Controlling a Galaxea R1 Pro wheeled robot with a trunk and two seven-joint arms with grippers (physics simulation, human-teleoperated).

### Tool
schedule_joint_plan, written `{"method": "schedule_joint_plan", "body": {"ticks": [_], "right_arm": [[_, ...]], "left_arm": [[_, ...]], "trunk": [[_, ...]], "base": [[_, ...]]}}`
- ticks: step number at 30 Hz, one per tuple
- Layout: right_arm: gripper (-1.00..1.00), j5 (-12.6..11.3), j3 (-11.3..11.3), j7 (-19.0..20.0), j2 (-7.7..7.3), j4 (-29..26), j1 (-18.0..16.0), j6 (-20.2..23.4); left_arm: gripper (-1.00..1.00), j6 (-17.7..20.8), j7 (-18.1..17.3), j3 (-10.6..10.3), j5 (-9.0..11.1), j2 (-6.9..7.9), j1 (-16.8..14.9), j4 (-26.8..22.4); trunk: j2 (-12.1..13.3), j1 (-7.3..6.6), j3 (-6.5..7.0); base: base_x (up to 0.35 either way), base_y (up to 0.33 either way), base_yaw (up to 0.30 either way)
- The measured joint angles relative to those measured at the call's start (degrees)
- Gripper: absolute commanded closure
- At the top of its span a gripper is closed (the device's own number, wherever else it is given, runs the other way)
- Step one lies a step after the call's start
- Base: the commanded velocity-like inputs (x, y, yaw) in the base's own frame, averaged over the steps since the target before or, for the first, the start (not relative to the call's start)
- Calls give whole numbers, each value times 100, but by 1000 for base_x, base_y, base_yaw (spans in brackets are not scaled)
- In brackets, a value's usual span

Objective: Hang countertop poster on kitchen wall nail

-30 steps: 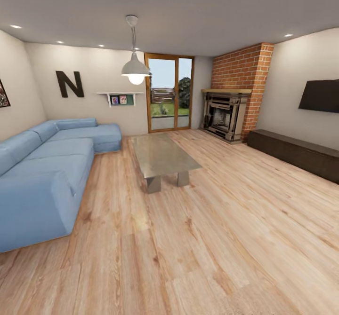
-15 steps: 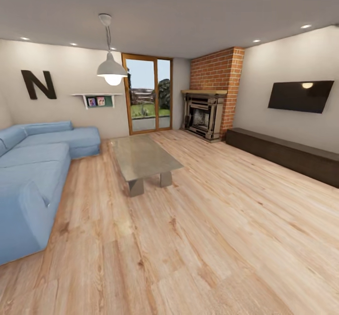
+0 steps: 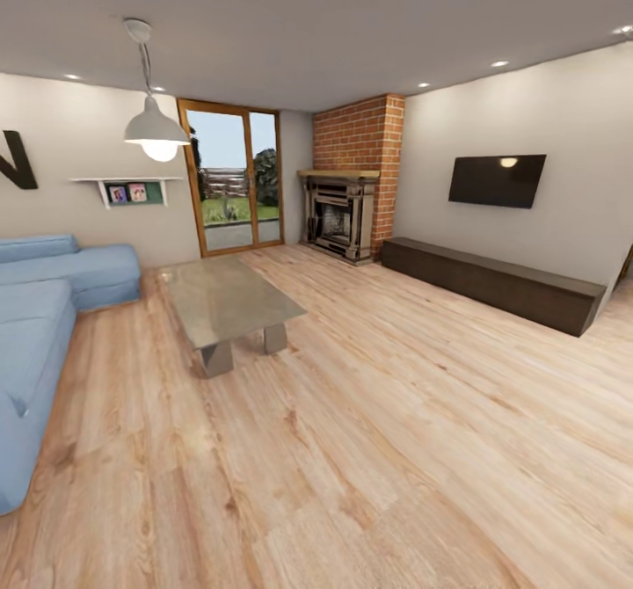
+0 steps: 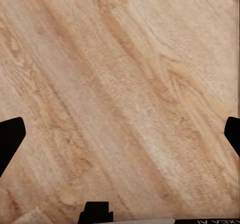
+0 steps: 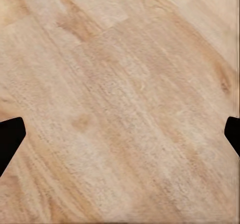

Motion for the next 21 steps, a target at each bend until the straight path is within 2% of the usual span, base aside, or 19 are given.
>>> {"method": "schedule_joint_plan", "body": {"ticks": [21], "right_arm": [[-100,-3,0,0,6,0,0,8]], "left_arm": [[-100,0,-2,-12,0,-6,-1,51]], "trunk": [[0,0,51]], "base": [[0,0,-299]]}}
